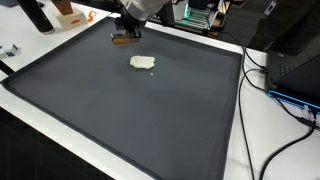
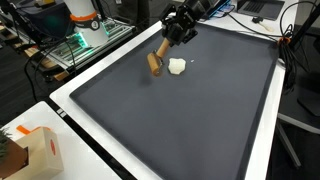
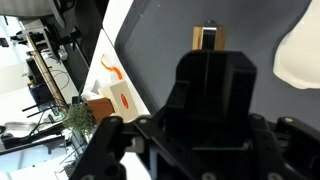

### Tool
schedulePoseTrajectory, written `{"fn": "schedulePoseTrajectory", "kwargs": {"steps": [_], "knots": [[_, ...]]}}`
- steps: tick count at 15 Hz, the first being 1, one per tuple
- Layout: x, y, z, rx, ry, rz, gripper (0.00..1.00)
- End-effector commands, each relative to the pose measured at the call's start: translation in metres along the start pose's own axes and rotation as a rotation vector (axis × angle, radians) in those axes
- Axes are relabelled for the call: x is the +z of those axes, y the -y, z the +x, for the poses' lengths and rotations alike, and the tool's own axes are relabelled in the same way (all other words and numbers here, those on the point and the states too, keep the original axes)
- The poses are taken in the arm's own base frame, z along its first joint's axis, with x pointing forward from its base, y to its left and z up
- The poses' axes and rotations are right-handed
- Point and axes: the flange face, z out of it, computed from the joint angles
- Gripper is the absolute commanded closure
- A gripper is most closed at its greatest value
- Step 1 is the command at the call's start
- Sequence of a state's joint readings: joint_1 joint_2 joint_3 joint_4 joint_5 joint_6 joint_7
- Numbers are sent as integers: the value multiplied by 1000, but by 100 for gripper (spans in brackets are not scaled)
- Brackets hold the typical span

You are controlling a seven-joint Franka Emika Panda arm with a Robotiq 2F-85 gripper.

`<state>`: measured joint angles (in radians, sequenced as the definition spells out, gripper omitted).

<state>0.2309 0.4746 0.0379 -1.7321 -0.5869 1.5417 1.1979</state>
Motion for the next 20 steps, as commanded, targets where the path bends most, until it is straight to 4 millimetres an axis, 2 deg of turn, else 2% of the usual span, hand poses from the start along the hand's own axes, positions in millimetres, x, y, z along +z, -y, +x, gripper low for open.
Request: {"fn": "schedulePoseTrajectory", "kwargs": {"steps": [1,12,20], "knots": [[-3,4,3,-44,-20,-30,77],[2,13,4,-140,-32,-33,77],[12,19,8,-144,-6,-46,77]]}}
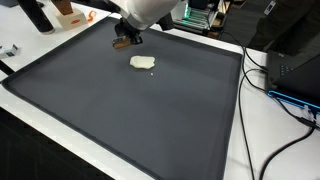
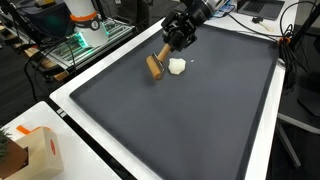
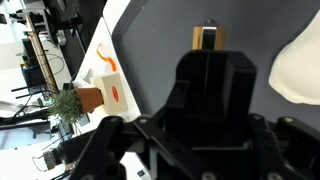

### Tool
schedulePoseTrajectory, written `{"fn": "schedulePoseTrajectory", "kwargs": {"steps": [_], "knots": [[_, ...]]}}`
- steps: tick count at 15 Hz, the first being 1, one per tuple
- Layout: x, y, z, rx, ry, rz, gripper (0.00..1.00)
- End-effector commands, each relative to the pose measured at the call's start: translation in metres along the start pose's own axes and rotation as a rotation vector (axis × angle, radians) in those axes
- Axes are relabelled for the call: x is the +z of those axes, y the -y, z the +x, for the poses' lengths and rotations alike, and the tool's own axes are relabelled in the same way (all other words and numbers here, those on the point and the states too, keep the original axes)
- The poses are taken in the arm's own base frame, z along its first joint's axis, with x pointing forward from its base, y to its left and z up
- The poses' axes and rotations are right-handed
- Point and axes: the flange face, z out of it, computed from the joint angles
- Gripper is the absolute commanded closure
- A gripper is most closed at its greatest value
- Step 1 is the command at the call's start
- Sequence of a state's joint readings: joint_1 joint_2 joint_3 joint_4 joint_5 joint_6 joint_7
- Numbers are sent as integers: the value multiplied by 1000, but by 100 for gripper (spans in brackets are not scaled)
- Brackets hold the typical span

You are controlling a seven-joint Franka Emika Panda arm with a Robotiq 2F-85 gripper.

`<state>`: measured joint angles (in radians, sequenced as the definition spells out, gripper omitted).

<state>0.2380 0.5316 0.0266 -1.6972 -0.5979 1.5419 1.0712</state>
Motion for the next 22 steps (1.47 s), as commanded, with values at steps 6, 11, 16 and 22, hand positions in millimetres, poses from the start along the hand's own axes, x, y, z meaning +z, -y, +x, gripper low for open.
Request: {"fn": "schedulePoseTrajectory", "kwargs": {"steps": [6,11,16,22], "knots": [[8,-2,12,17,5,-10,77],[8,-7,14,-25,-7,26,77],[5,-9,17,-87,-19,57,77],[1,-19,24,-159,-40,94,77]]}}
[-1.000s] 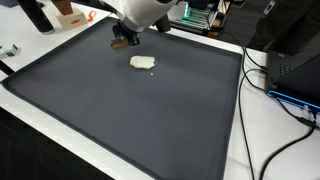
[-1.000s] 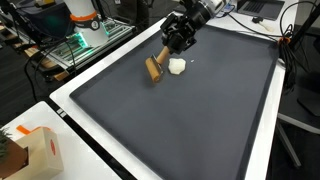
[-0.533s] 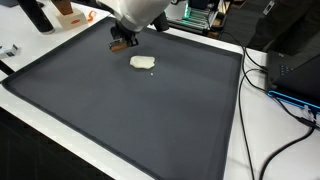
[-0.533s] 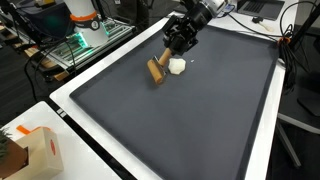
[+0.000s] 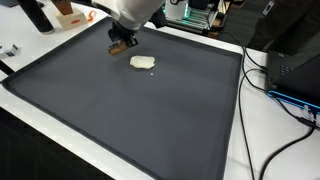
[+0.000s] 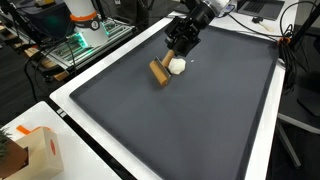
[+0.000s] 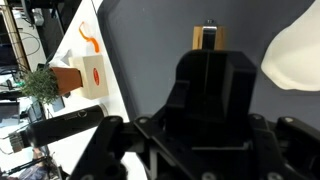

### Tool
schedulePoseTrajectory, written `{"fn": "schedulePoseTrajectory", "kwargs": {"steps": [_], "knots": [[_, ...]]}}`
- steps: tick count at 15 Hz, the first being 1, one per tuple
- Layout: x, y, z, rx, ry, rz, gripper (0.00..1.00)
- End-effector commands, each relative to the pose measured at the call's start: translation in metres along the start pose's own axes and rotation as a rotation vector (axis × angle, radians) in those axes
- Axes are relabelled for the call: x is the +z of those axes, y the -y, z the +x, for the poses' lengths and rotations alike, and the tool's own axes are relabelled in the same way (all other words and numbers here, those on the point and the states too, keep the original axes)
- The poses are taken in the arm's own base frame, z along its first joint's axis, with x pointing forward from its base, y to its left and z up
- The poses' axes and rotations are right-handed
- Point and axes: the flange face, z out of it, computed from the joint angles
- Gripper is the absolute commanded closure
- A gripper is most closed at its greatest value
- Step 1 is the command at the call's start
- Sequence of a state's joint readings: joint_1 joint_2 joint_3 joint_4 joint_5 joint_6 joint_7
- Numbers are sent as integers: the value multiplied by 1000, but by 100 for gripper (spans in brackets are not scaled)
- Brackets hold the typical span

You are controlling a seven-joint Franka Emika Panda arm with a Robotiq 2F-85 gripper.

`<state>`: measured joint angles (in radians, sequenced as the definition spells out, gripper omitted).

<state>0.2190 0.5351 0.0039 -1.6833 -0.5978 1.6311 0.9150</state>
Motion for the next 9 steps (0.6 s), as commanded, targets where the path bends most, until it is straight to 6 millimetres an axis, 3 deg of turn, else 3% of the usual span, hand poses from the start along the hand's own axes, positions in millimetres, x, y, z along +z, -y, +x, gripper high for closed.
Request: {"fn": "schedulePoseTrajectory", "kwargs": {"steps": [1,9], "knots": [[-2,-18,0,-54,-11,28,77],[-11,-45,7,-195,-43,81,77]]}}
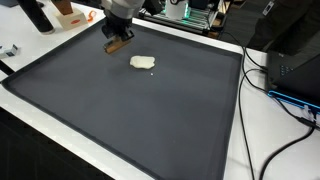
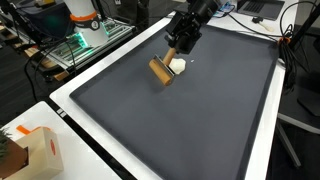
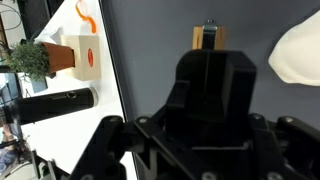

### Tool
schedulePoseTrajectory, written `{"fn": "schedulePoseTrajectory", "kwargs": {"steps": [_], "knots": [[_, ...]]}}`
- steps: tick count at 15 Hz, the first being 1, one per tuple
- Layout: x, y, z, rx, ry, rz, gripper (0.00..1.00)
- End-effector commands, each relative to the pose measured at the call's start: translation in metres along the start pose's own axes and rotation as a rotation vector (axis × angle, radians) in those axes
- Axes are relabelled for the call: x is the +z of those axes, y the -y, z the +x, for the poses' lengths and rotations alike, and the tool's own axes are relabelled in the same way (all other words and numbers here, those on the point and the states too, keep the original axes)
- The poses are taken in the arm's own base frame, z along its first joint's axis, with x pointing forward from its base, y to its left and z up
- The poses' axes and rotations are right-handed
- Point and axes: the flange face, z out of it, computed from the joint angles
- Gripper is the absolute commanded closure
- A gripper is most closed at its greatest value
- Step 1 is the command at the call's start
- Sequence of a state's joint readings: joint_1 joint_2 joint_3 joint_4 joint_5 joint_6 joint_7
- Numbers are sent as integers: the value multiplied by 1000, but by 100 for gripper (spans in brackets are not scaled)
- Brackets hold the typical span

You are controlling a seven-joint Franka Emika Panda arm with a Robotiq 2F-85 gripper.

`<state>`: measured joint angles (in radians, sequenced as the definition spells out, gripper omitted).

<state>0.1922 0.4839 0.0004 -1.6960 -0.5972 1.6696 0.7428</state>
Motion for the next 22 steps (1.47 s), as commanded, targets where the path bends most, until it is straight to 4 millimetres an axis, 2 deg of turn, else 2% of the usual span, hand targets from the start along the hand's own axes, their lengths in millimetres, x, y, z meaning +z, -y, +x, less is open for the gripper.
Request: {"fn": "schedulePoseTrajectory", "kwargs": {"steps": [1,11,22], "knots": [[-3,-21,-8,-91,-22,36,77],[-22,-72,-15,-344,-210,221,77],[-48,-117,-46,-726,-351,399,77]]}}
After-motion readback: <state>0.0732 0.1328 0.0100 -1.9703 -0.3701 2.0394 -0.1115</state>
